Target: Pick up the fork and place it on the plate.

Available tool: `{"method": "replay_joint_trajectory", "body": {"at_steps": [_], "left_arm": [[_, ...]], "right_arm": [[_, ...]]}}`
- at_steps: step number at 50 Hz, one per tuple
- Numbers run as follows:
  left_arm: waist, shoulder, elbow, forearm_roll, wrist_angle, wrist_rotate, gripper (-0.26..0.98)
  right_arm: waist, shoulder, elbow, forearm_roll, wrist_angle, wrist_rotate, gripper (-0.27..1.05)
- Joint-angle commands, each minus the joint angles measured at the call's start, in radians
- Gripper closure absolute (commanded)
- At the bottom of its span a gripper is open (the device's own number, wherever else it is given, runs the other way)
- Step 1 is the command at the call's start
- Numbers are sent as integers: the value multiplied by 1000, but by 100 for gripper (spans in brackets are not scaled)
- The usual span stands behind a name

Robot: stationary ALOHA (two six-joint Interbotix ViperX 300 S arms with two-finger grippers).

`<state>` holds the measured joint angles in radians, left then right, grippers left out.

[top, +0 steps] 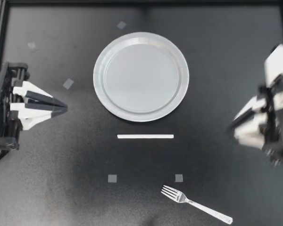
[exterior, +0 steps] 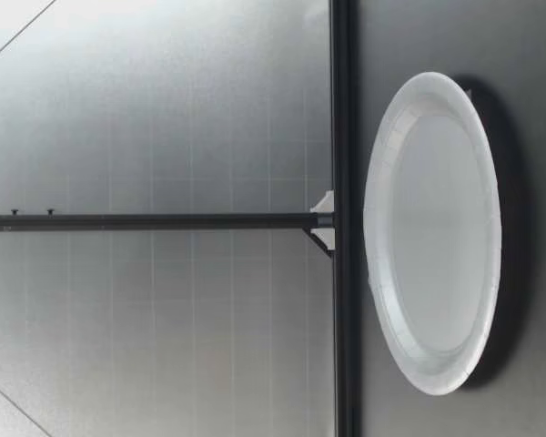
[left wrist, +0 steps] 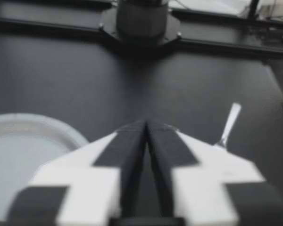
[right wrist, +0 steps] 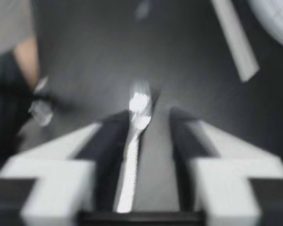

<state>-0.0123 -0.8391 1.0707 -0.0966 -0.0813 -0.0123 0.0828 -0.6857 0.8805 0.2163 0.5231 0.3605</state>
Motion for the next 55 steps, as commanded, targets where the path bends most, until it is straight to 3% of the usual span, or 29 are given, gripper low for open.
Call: {"method": "replay_joint_trajectory", "body": {"at_steps": [1,5,12,26,39,55], "left_arm": [[9,-12,-11,2,-48,3,14],[26,-28,5,2,-83,3,3],[38,-32,31,2,-97,3,11],[41,-31,46,3,-100,5,11],[40,-34,63,3,-98,17,11],[40,-37,97,3,-101,18,11]], "right_arm": [[64,66,-26,67,-2,28,19],[110,147,-25,144,-26,80,16],[238,337,-64,167,-126,150,21],[278,649,-189,138,-92,163,21],[278,746,-184,43,-114,253,22],[278,738,-215,-160,-49,440,22]]}}
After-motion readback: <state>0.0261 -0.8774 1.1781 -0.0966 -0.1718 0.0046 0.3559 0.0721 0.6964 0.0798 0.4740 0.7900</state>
